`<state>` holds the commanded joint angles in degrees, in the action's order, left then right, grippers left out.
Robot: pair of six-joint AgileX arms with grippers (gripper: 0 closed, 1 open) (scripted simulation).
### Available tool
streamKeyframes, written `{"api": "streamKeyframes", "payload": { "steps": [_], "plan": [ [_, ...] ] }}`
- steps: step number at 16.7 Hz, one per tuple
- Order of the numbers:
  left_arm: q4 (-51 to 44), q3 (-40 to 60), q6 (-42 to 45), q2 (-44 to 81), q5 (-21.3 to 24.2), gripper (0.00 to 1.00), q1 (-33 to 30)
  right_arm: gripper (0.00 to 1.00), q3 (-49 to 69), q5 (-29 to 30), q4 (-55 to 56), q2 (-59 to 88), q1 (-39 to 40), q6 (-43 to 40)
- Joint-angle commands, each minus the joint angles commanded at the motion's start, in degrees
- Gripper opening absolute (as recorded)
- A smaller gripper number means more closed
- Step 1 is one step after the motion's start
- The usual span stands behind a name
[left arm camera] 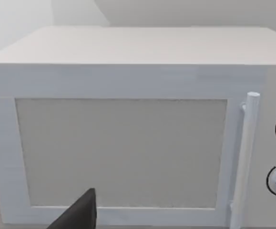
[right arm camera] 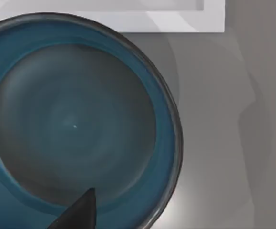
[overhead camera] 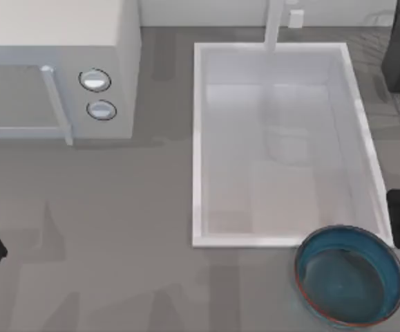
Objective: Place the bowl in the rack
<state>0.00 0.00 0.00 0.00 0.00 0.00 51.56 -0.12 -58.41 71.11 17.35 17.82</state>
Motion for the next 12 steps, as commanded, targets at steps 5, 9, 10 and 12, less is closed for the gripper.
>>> {"api": "streamKeyframes", "payload": {
  "steps": [5, 9, 10, 12],
  "plan": [
    [0.0, 0.0, 0.0, 0.0, 0.0, 1.0, 0.0, 1.0, 9.4, 0.13, -9.49, 11.26, 2.97, 2.97],
    [0.0, 0.0, 0.0, 0.0, 0.0, 1.0, 0.0, 1.0, 10.1, 0.14, -10.09, 12.06, 3.19, 3.18],
    [0.0, 0.0, 0.0, 0.0, 0.0, 1.0, 0.0, 1.0, 9.92, 0.13, -9.94, 11.86, 2.92, 3.12],
    [0.0, 0.0, 0.0, 0.0, 0.0, 1.0, 0.0, 1.0, 9.13, 0.13, -9.04, 12.23, 2.99, 3.09]
  ]
}}
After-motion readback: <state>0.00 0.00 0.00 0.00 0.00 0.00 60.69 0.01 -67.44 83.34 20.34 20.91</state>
